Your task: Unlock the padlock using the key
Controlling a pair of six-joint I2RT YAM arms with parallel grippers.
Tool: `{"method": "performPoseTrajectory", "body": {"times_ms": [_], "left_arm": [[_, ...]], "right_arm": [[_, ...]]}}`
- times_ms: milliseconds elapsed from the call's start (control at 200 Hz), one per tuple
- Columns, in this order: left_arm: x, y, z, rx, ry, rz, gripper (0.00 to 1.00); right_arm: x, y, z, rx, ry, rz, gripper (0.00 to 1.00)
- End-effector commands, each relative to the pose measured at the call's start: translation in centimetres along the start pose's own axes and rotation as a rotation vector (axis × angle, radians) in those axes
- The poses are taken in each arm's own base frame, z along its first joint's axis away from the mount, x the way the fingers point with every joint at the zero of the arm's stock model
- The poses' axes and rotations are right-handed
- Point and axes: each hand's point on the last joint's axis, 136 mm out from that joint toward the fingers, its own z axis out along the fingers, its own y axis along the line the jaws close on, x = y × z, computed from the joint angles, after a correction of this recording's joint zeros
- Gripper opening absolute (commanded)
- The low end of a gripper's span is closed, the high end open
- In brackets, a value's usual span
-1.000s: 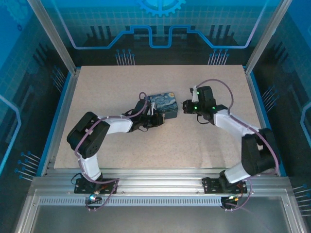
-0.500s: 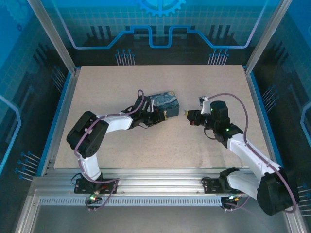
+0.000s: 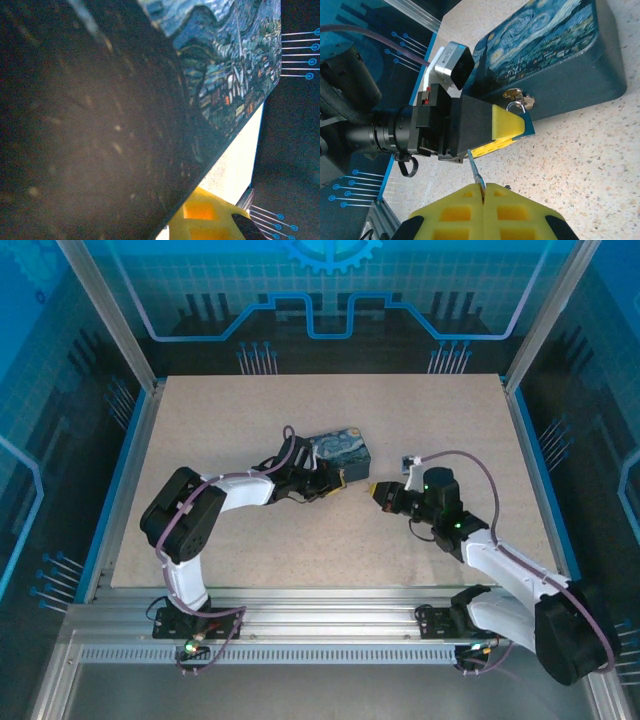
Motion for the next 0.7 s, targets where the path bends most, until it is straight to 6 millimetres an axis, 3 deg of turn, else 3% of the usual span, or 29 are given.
{"method": "performPoseTrajectory", "body": {"times_ms": [0,405,695], "left_arm": [[-0.7,-1.4,-0.1,0.050,0.010,0.002,0.00],[-0.8,-1.4,-0.3,0.061,0.011,-0.008,0.00],[-0.9,-1.8,-0.2,0.085,0.015,-0.020,0.00]], "right_arm": [[-0.6,0.8,0.7,-0.036,-0.046,0.037,0.00],[-1.6,0.1,1.0,0.007,-0.058,0.218,0.00],[0.2,-1.3,3.0,-0.014,-0.036,0.329,0.00]]}}
